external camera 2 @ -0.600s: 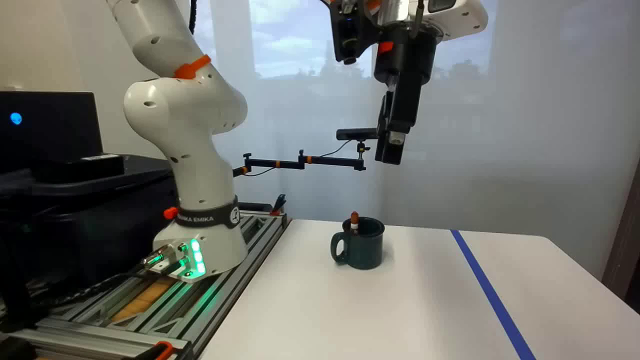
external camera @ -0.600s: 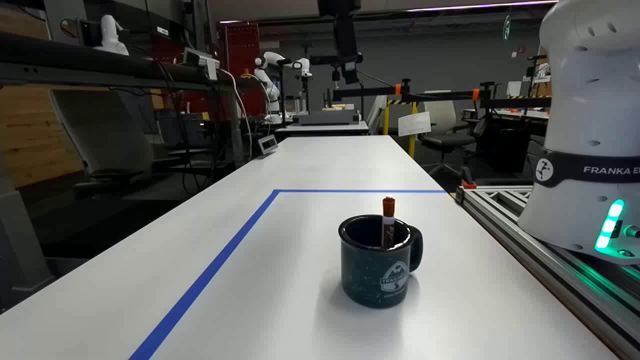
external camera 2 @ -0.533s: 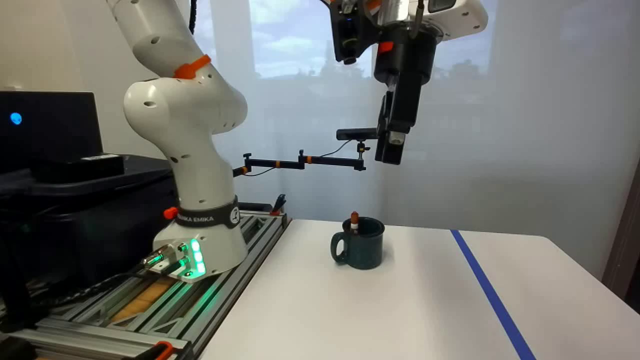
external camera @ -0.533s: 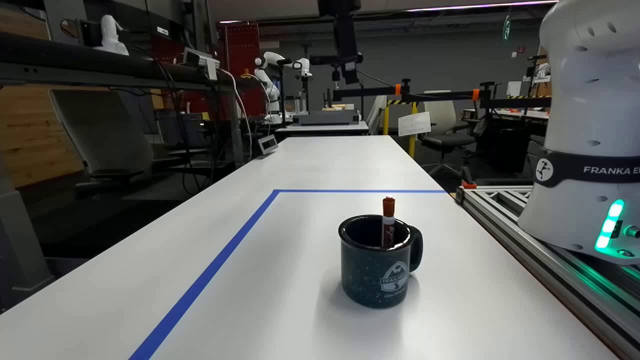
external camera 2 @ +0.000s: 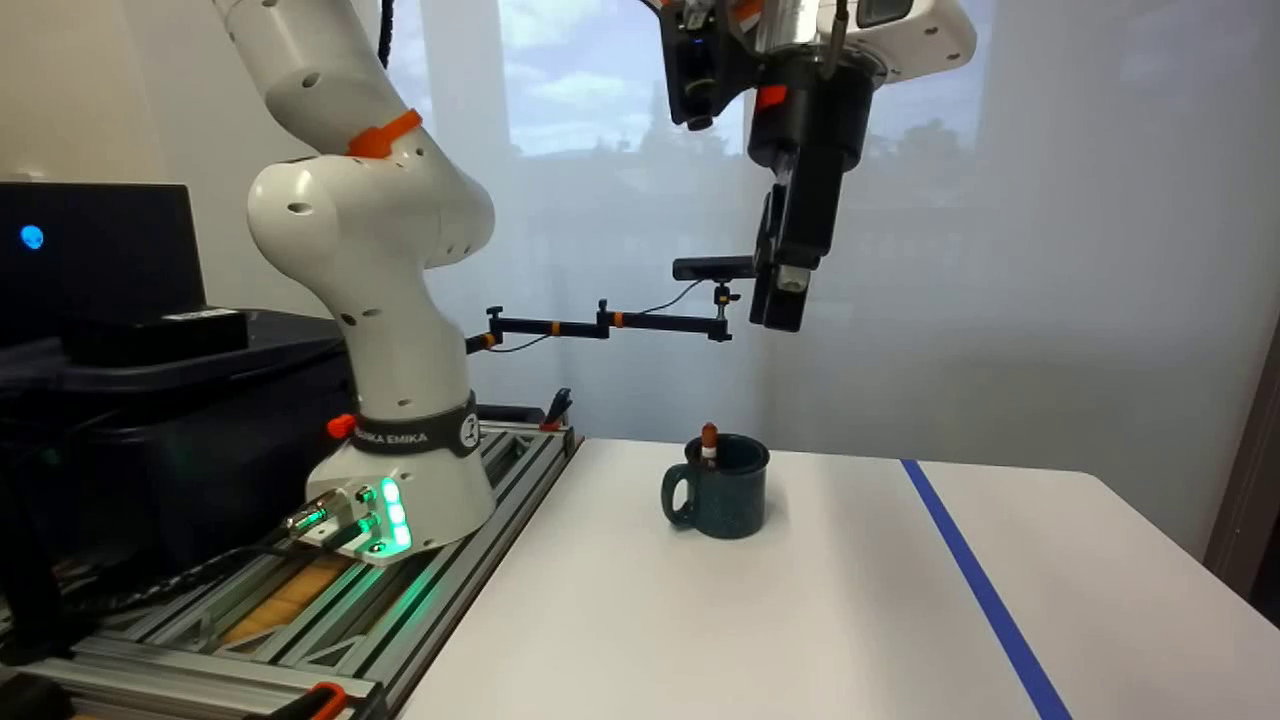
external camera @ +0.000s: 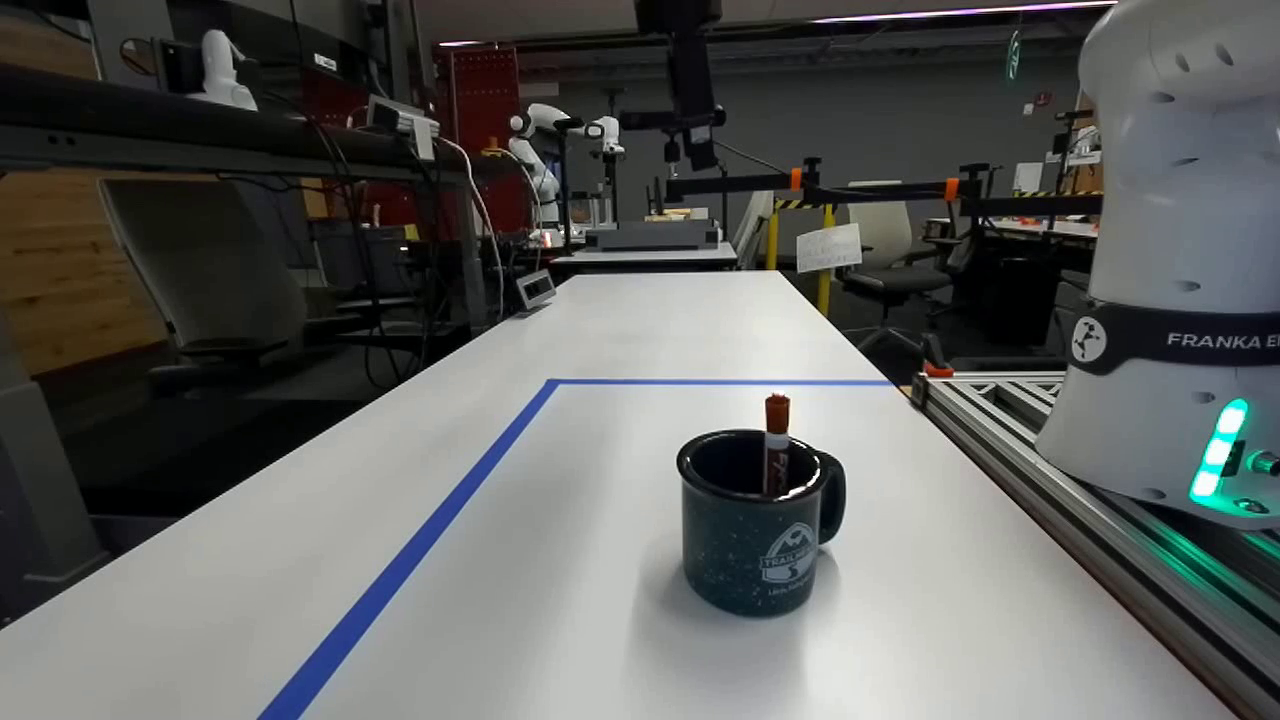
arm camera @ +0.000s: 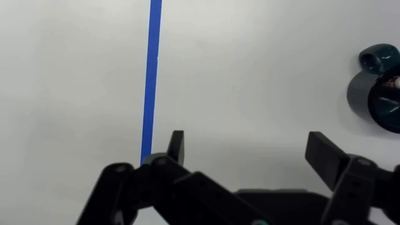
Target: Remove the red marker from the dark green mug.
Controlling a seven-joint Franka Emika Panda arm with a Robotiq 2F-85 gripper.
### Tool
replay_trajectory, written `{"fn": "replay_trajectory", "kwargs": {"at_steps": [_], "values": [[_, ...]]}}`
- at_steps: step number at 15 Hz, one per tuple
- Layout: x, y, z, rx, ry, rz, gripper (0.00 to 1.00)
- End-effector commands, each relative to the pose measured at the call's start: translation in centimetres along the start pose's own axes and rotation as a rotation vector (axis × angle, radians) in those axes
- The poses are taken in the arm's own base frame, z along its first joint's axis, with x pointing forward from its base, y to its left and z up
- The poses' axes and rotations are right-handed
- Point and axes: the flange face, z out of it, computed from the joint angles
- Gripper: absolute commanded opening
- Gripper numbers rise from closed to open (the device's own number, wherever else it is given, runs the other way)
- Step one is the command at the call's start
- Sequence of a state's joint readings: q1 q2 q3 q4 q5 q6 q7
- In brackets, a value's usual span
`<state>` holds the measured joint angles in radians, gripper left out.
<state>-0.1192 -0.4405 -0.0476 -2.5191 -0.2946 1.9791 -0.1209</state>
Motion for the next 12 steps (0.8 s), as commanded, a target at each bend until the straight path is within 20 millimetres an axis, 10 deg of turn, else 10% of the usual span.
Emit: {"fn": "replay_trajectory", "kwargs": {"at_steps": [1,12], "values": [[1.3,-2.3,0.5,0.005,-0.011,-0.048,1.00],[6.8,-14.9,4.7,0.162,-0.168,-0.330,1.00]]}}
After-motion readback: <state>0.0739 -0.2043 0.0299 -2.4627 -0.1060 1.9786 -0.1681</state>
